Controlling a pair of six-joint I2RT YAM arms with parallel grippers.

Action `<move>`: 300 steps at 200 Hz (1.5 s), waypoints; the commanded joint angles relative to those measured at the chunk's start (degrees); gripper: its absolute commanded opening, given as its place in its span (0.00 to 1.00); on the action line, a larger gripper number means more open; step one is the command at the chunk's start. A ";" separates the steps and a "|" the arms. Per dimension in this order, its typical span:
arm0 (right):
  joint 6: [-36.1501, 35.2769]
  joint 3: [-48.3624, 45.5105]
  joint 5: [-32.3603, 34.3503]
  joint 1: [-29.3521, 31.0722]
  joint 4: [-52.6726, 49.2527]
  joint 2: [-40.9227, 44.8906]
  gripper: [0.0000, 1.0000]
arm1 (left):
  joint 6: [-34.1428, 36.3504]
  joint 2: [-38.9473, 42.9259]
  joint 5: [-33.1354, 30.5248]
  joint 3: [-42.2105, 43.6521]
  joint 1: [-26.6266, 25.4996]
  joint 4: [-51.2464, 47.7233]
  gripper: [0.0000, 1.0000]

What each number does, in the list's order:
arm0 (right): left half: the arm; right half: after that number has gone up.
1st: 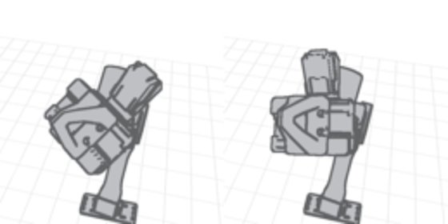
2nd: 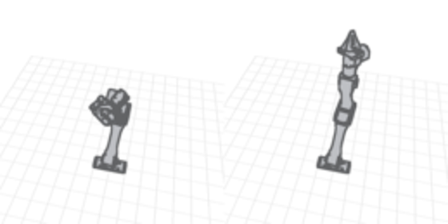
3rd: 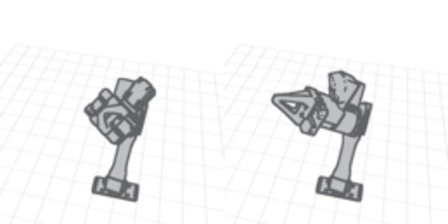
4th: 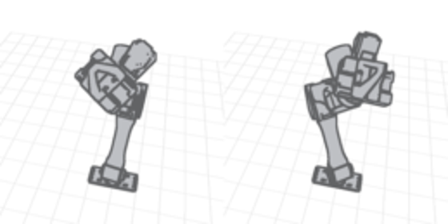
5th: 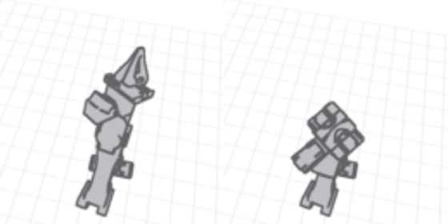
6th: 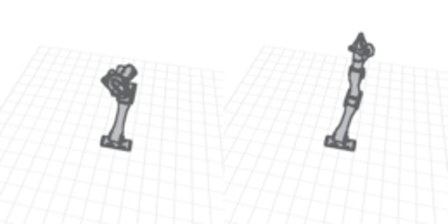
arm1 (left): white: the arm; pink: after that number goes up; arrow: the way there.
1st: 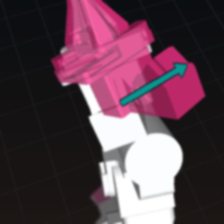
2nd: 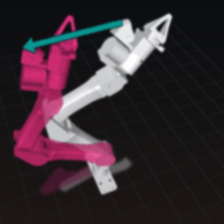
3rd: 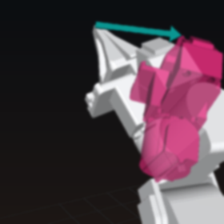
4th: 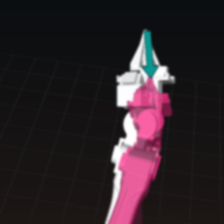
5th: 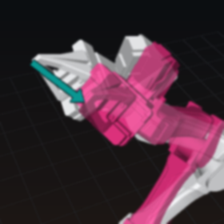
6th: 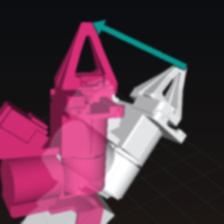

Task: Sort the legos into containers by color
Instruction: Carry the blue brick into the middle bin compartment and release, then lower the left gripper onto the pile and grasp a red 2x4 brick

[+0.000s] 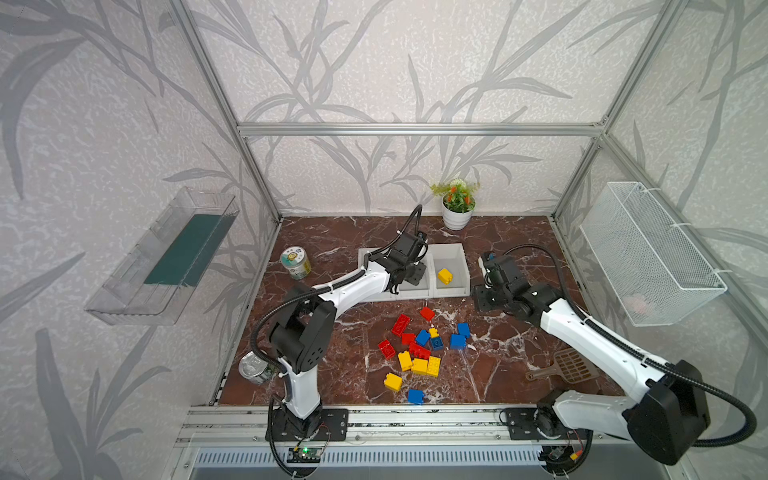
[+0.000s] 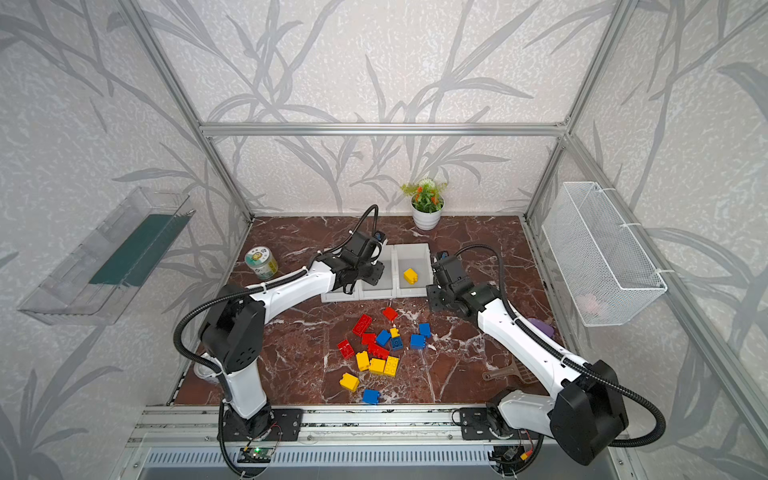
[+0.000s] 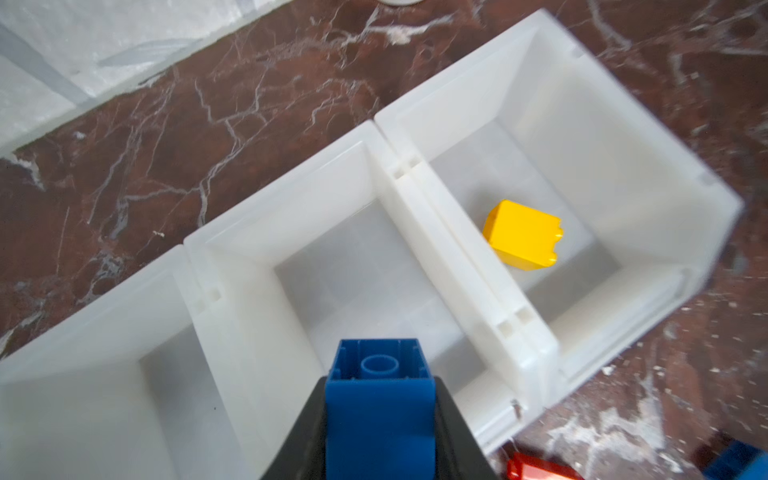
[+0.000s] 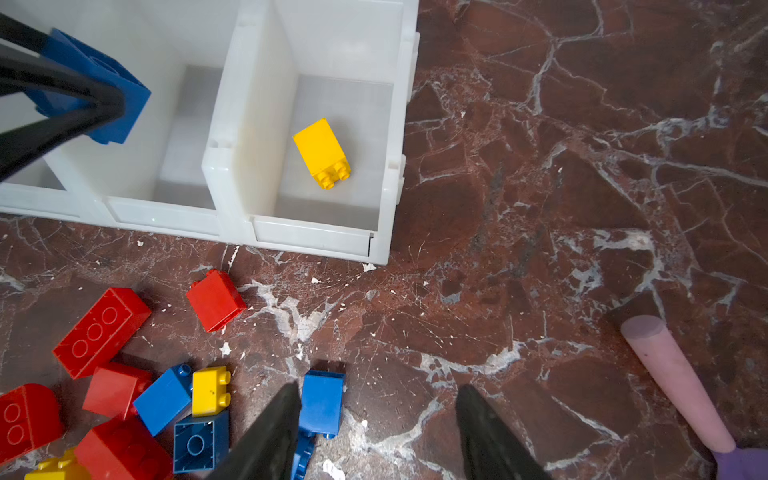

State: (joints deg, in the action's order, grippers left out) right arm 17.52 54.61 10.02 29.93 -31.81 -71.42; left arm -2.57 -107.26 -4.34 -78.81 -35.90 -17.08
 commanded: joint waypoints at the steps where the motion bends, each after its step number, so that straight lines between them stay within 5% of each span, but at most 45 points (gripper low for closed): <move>1: 0.02 1.14 1.22 -0.34 -1.32 1.79 0.61 | 0.90 -1.61 -0.17 -1.96 -0.06 0.48 0.27; 76: 0.75 0.30 1.14 -0.45 -1.38 2.51 0.61 | 0.24 -2.80 0.99 -1.55 0.07 0.99 0.28; 98: 0.85 0.14 0.96 -0.43 -1.67 2.79 0.61 | -0.32 -2.56 1.09 -1.55 0.05 0.74 0.56; 130: 1.11 -0.12 1.28 -0.46 -1.93 3.64 0.61 | -0.15 -1.02 2.07 -1.20 0.13 0.76 0.77; 209: 1.20 -0.75 -1.32 -0.33 -2.85 5.16 0.61 | 0.20 6.88 7.35 3.51 -0.03 0.11 0.79; 300: 3.56 -2.98 -1.73 -0.34 -0.27 3.89 0.61 | -8.74 22.40 11.52 26.32 -1.25 1.08 0.79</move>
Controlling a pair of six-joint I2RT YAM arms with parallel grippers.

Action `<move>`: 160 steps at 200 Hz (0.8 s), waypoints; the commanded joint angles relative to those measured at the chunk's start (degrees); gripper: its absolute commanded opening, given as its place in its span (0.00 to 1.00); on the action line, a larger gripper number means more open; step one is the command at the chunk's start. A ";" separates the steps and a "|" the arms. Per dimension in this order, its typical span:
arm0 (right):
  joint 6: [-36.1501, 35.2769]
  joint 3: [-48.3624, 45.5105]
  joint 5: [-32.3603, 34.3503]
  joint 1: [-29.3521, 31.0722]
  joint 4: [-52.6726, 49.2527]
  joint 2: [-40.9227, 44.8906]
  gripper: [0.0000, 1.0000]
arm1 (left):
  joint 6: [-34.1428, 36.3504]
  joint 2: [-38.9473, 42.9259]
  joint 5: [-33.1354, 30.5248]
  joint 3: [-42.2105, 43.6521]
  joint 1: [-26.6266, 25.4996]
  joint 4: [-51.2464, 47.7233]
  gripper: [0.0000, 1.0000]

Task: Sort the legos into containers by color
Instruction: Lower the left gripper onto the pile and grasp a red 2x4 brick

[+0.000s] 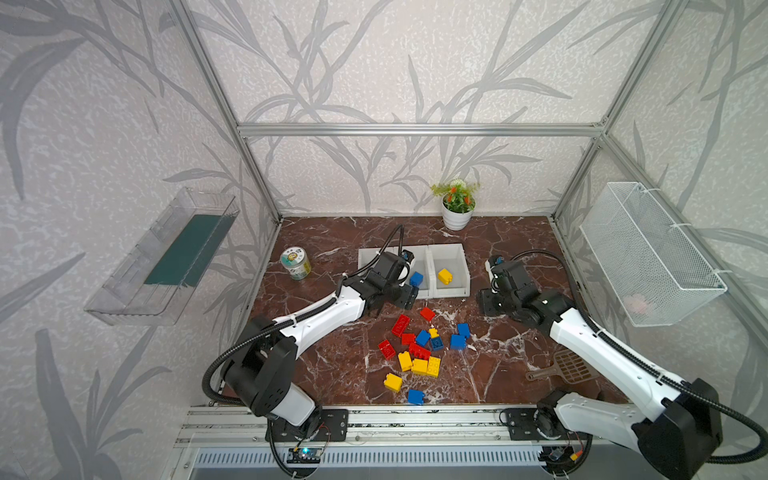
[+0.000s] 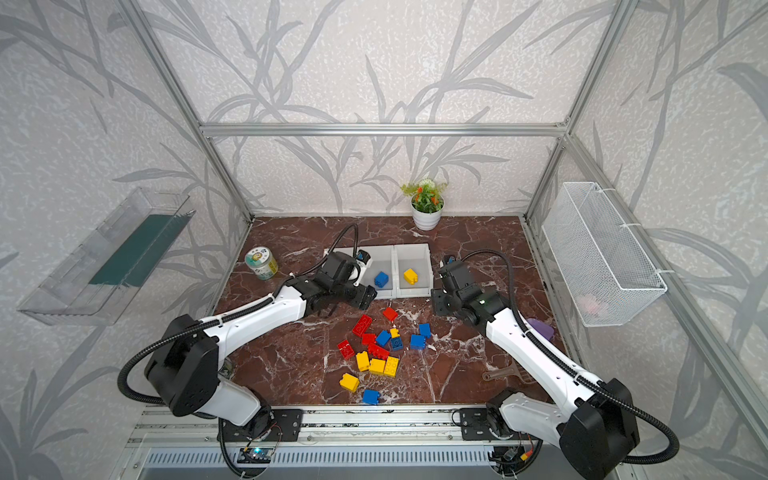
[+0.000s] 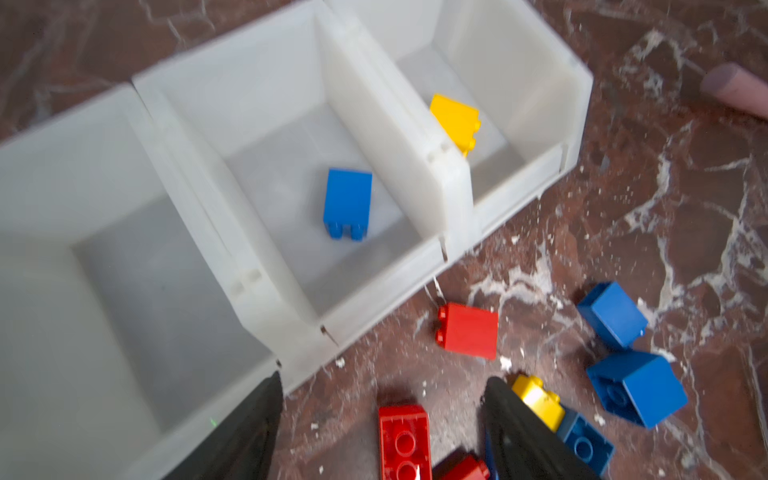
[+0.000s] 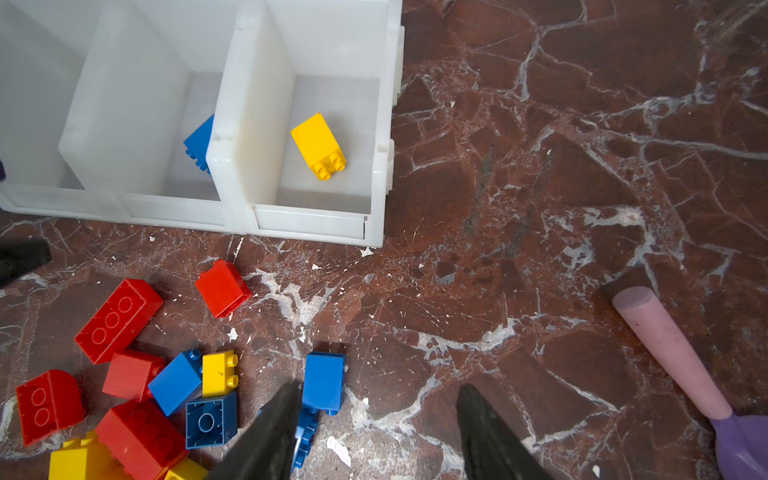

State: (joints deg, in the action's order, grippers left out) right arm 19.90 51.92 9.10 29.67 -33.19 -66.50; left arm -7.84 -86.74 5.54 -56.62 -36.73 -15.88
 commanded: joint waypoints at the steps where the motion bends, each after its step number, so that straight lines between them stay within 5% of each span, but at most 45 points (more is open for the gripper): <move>1: 1.23 -0.26 -0.83 -0.06 1.11 -1.06 0.61 | -3.53 1.94 1.66 4.28 -0.48 -0.03 0.79; 83: 2.01 0.55 -2.07 0.11 1.01 -3.73 0.61 | -3.99 -4.86 4.84 3.83 -2.56 -2.23 0.78; 160: 2.55 0.06 -1.72 0.13 0.94 -3.68 0.61 | -3.16 -9.60 2.09 2.94 -4.31 -2.13 0.67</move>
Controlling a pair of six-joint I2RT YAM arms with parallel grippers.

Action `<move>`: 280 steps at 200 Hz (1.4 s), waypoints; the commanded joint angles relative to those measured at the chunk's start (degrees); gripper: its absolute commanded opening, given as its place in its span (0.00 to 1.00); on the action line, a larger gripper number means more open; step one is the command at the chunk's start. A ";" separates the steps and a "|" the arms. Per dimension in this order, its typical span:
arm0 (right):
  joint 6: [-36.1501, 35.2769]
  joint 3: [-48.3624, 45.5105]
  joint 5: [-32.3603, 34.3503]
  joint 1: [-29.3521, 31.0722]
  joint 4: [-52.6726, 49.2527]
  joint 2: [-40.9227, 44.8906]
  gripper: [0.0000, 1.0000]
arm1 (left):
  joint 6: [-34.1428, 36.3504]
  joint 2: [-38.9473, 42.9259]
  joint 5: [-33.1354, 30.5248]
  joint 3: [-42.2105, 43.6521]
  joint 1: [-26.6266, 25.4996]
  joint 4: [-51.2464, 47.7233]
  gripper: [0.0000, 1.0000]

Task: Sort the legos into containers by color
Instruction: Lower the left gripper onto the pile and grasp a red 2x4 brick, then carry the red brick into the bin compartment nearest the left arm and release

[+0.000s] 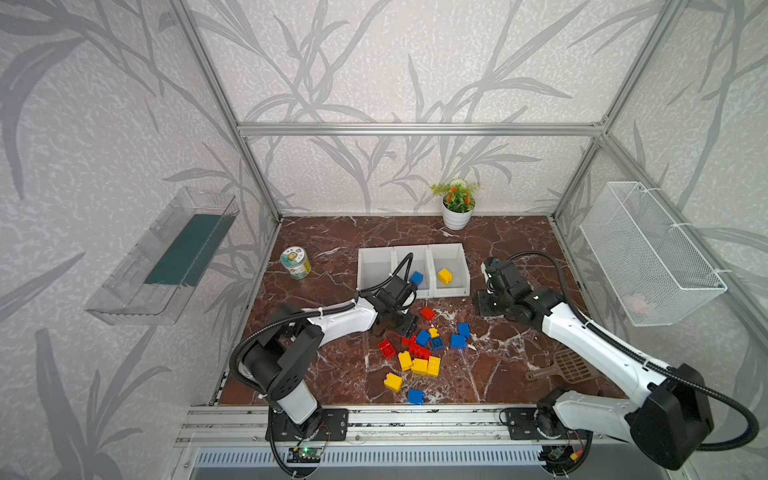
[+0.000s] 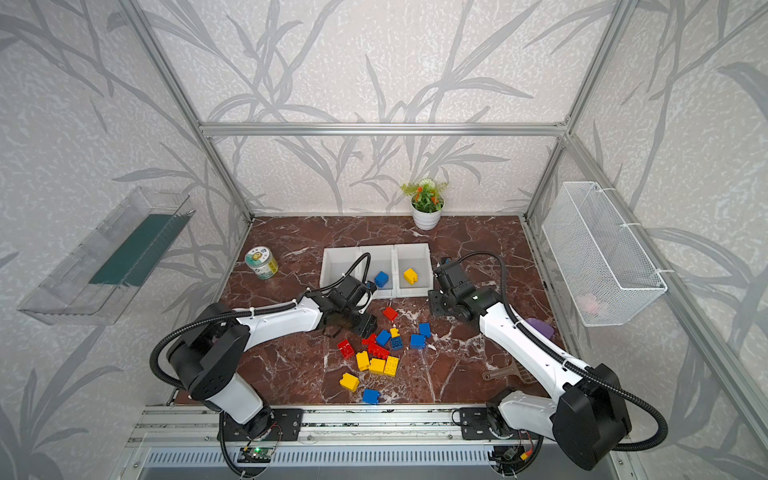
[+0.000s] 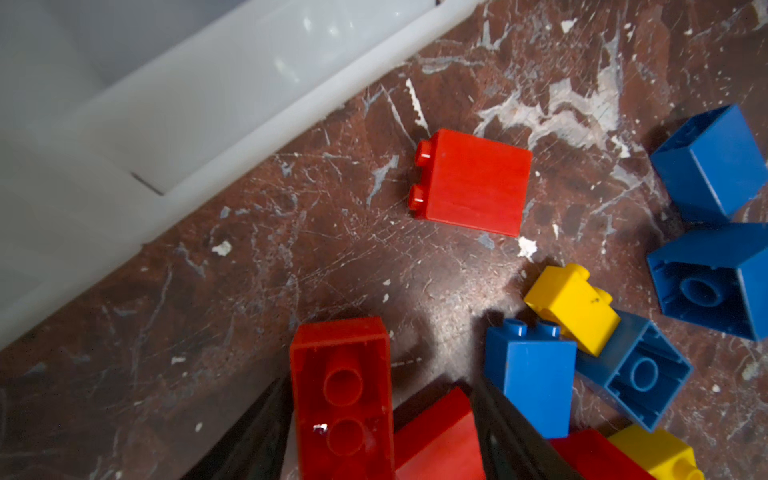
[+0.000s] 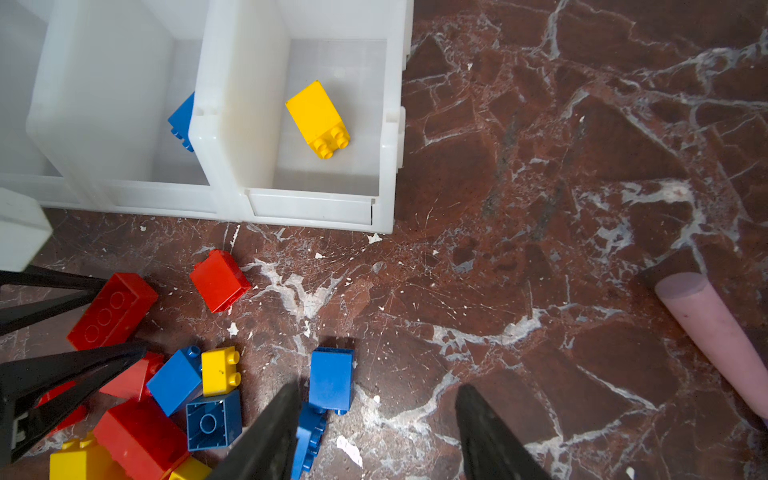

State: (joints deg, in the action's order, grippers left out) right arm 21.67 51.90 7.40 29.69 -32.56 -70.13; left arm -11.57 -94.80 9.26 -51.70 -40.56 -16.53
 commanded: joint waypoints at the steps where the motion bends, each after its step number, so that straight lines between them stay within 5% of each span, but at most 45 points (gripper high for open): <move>1: 0.76 0.06 0.03 0.15 0.35 -0.07 0.61 | 0.58 -1.57 -1.66 -2.03 -0.53 -1.52 0.67; 78: 1.03 -0.11 0.10 0.41 0.37 0.07 0.58 | 0.68 -2.55 -4.23 -2.41 -1.28 -1.74 0.37; 146: 1.07 -0.23 0.52 0.63 -0.11 0.78 0.56 | 2.75 5.82 -11.61 -7.11 -0.50 -5.44 0.35; 182: 1.07 -0.31 0.44 0.63 0.08 0.80 0.56 | 5.40 8.32 -13.65 -11.77 4.85 -5.10 0.35; 224: 1.13 -0.31 0.24 0.67 0.24 0.60 0.56 | 1.83 3.43 -13.17 -14.95 12.52 -0.43 0.36; 280: 0.76 -0.40 1.23 0.67 -0.67 1.22 0.56 | 0.78 -5.33 -12.28 -18.94 15.77 -1.82 0.36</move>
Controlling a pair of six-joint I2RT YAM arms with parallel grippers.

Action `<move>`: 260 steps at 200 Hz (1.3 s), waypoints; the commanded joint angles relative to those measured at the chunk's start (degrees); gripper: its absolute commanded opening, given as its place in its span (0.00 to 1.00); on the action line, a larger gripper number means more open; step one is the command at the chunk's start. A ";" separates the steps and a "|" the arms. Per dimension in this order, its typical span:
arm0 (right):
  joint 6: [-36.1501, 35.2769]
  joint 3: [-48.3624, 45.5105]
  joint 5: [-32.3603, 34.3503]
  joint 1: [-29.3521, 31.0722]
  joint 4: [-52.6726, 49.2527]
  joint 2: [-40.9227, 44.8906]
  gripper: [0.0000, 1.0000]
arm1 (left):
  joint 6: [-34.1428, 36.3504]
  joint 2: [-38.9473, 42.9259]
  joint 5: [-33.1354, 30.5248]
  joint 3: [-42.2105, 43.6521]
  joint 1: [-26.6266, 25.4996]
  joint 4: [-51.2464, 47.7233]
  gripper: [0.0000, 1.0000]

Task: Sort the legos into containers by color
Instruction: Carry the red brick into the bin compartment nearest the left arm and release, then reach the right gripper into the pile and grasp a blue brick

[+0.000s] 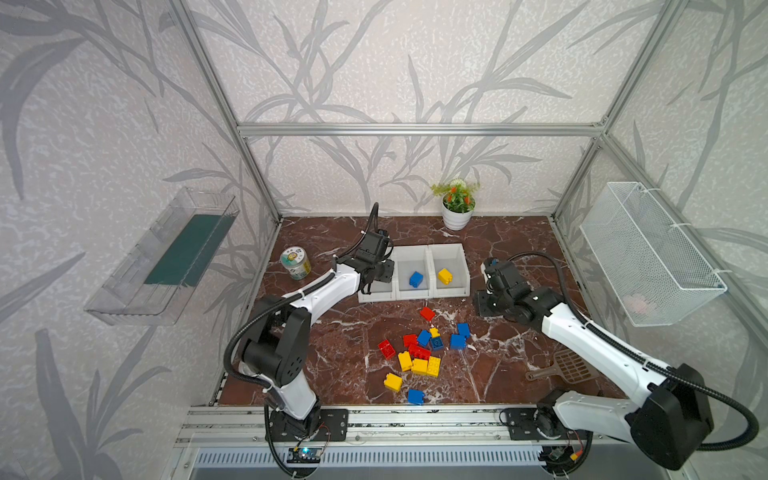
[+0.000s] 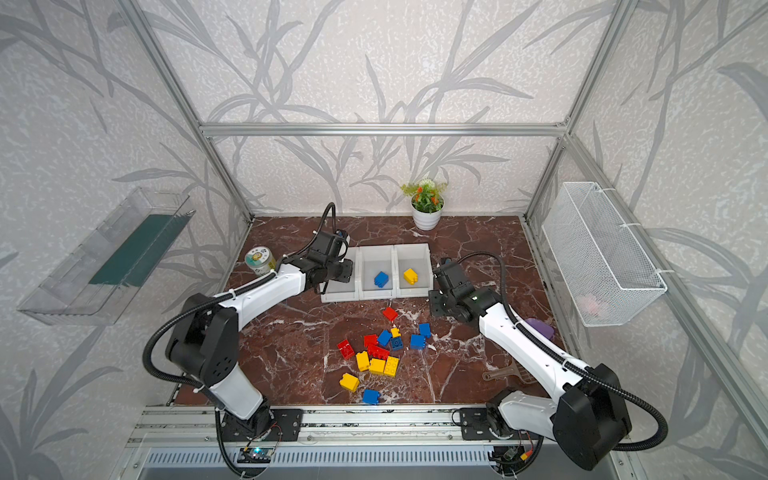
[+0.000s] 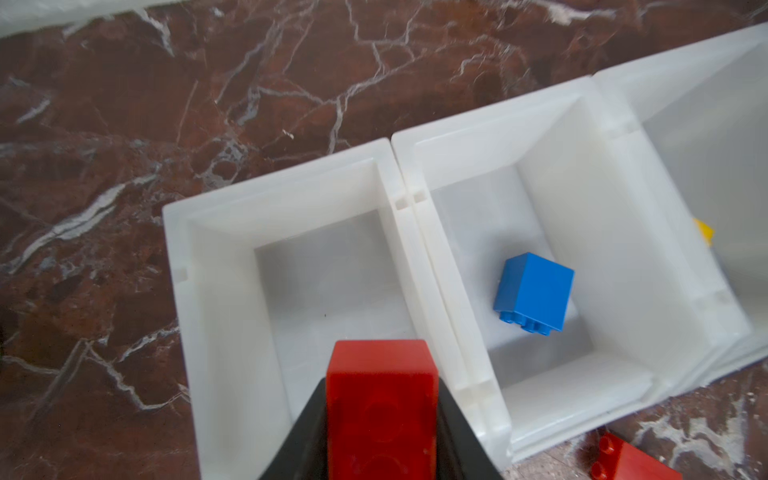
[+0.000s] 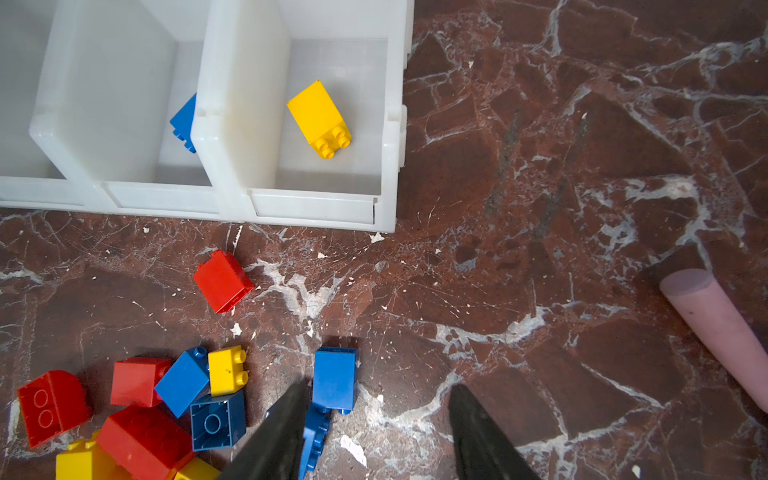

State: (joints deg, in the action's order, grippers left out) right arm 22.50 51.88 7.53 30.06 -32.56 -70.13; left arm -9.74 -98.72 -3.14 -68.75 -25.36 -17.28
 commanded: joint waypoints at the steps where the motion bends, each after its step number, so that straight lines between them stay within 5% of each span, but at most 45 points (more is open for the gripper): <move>1: -0.04 -0.38 1.13 0.32 -0.67 1.31 0.56 | -1.11 -1.40 0.13 -1.90 0.58 -1.08 0.37; 25: -0.08 -0.20 1.10 0.33 -0.65 1.11 0.56 | -1.21 -2.07 0.30 -2.30 0.79 -1.91 0.41; 66: -0.09 0.33 0.66 0.32 -0.61 0.69 0.56 | -1.11 -1.27 0.19 -2.48 0.79 -3.18 0.64; 192: -1.46 0.67 -1.00 1.03 -2.71 0.04 0.56 | -3.19 10.29 3.08 5.60 0.77 -2.57 0.65; 260: 1.84 1.33 -1.63 10.04 -3.09 -5.48 0.56 | -5.91 21.36 1.08 16.73 0.84 3.38 0.68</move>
State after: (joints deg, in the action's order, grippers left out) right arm 22.55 51.90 6.74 37.32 -34.02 -72.88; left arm -14.11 -80.71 -0.82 -53.69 -24.73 -15.90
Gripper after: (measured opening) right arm 0.561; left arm 0.673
